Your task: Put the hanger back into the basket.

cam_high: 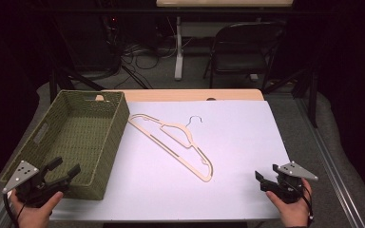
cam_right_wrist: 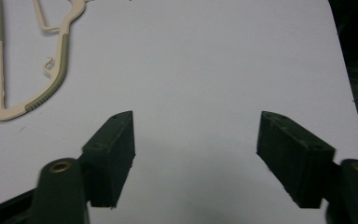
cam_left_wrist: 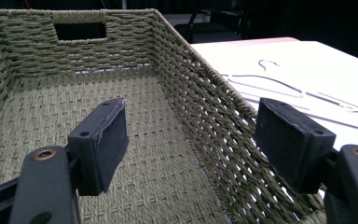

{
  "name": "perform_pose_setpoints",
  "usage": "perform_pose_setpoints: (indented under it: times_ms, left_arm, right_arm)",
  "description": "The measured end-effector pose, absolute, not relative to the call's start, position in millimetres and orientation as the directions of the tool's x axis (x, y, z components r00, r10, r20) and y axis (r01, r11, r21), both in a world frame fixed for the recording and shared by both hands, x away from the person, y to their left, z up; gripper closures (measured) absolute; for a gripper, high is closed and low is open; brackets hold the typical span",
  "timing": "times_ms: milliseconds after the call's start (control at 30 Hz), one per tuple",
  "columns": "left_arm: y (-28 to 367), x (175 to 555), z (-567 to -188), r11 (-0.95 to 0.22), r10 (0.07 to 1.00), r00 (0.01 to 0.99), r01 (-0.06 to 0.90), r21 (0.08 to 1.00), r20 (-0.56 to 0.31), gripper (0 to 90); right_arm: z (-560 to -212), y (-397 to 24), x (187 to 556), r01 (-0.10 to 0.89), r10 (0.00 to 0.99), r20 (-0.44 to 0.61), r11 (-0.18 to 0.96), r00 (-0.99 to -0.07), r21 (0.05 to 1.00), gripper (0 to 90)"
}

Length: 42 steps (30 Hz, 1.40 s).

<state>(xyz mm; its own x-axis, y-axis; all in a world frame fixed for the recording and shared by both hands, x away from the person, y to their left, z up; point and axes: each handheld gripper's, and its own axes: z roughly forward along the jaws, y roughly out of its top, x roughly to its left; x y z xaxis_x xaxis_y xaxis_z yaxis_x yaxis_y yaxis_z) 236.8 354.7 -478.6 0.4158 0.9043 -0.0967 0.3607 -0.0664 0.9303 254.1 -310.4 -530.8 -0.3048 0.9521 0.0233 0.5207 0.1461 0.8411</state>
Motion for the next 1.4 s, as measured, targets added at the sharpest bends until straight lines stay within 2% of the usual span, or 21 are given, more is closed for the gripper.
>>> perform_pose_setpoints:
  times_ms: [167,267,433,600,633,733,900,1100,1400]
  left_arm:
    - [353,237,-477,-0.076,0.903,0.421,0.36,0.93,-0.089,25.4]
    - [353,236,-477,-0.084,0.902,0.423,0.361,0.929,-0.083,25.4]
    - [352,235,-471,-0.086,0.902,0.425,0.357,0.93,-0.079,25.4]
    - [348,242,-460,-0.105,0.892,0.446,0.361,0.927,-0.073,28.7]
    - [346,245,-458,-0.104,0.891,0.448,0.364,0.925,-0.076,28.8]
    - [341,254,-452,-0.109,0.884,0.459,0.373,0.921,-0.082,28.7]
    - [333,272,-446,-0.108,0.867,0.49,0.361,0.926,-0.09,29.6]
    - [327,282,-443,-0.119,0.858,0.505,0.365,0.923,-0.089,30.4]
    - [333,276,-445,-0.099,0.861,0.498,0.366,0.925,-0.105,30.4]
  right_arm:
    - [-534,-309,259,0.565,0.942,0.057,0.15,-0.331,0.811,12.3]
    - [-532,-304,261,0.56,0.935,0.044,0.172,-0.351,0.81,12.5]
    - [-524,-299,265,0.55,0.93,-0.002,0.22,-0.368,0.806,20.5]
    - [-498,-297,271,0.528,0.924,-0.057,0.266,-0.378,0.806,31.6]
    - [-488,-298,272,0.549,0.917,-0.054,0.282,-0.395,0.787,32.4]
    - [-468,-294,280,0.524,0.909,-0.063,0.294,-0.413,0.799,36.4]
    - [-447,-281,302,0.535,0.885,-0.029,0.307,-0.465,0.787,43.5]
    - [-443,-253,328,0.535,0.854,-0.06,0.377,-0.516,0.756,47.1]
    - [-433,-220,358,0.569,0.82,-0.089,0.465,-0.565,0.678,50.0]
